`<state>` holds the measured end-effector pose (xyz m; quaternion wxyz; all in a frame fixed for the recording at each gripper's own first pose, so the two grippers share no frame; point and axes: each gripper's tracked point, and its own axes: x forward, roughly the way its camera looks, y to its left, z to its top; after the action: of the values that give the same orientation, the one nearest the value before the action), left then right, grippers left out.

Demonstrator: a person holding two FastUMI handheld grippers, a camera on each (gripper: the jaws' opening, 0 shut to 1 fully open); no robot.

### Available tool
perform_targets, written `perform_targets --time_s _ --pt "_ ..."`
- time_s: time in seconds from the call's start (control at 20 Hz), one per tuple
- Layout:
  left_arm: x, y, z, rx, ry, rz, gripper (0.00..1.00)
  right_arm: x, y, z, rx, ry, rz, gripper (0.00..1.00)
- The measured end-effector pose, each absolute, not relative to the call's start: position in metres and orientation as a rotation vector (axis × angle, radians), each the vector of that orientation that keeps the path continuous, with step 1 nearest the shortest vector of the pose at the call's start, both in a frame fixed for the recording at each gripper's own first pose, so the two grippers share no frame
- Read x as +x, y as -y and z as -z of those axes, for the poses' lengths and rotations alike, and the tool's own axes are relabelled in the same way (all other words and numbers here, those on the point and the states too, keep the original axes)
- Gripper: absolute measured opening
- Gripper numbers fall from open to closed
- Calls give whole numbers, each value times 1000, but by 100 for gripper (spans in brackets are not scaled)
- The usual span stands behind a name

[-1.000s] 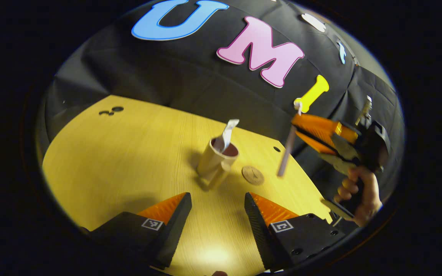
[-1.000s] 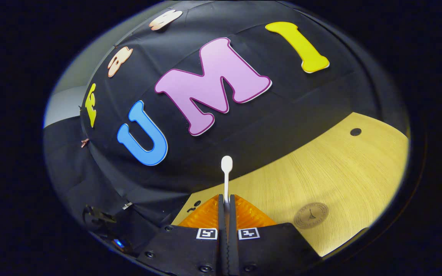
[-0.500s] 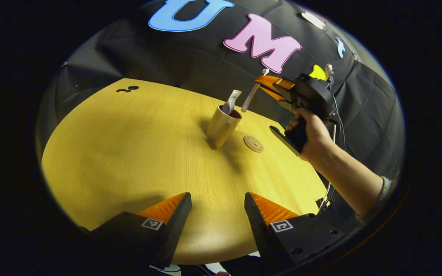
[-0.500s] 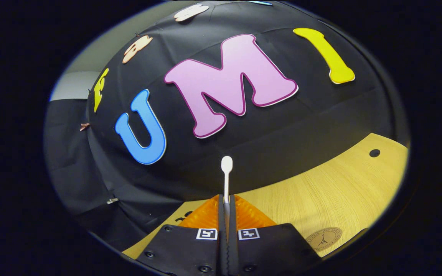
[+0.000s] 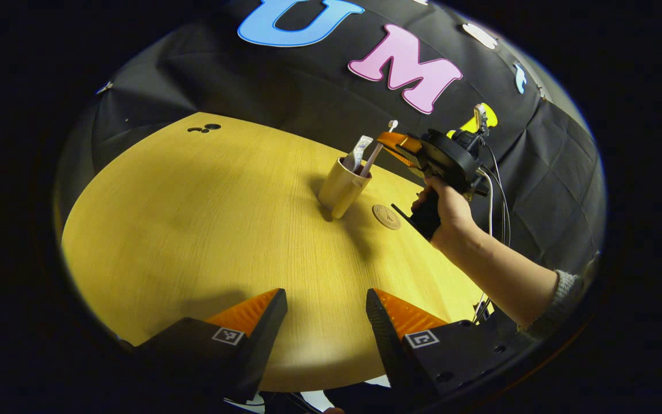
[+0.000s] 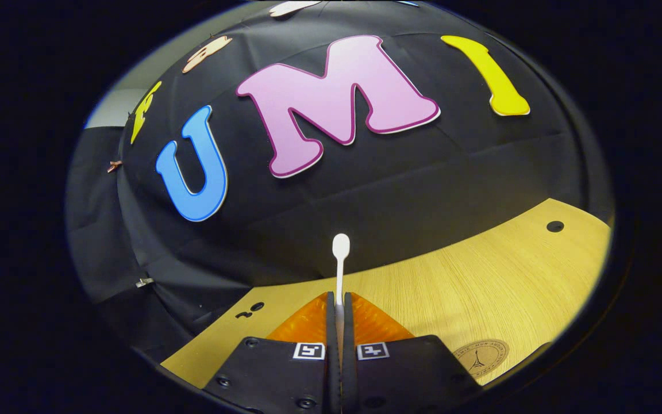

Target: Put the toothbrush and toothpaste on the desktop into the cup, then pick up the cup and place it on the coaster on the desktop.

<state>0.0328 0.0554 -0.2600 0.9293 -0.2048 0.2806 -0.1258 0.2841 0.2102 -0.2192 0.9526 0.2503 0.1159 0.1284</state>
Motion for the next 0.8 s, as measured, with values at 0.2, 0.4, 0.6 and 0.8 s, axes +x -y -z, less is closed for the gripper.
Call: perform_targets --time_s 0.2,0.4,0.6,0.8 --pt "38 -53 255 -448 -569 249 86 276 -214 228 497 -274 -275 9" --pt "42 -49 251 -442 -568 249 86 261 -217 242 501 -353 -292 17" --pt "50 -39 242 -443 -569 255 86 244 -213 248 484 -413 -293 26" --pt "68 -29 234 -433 -589 254 86 215 -204 254 496 -483 -302 28"
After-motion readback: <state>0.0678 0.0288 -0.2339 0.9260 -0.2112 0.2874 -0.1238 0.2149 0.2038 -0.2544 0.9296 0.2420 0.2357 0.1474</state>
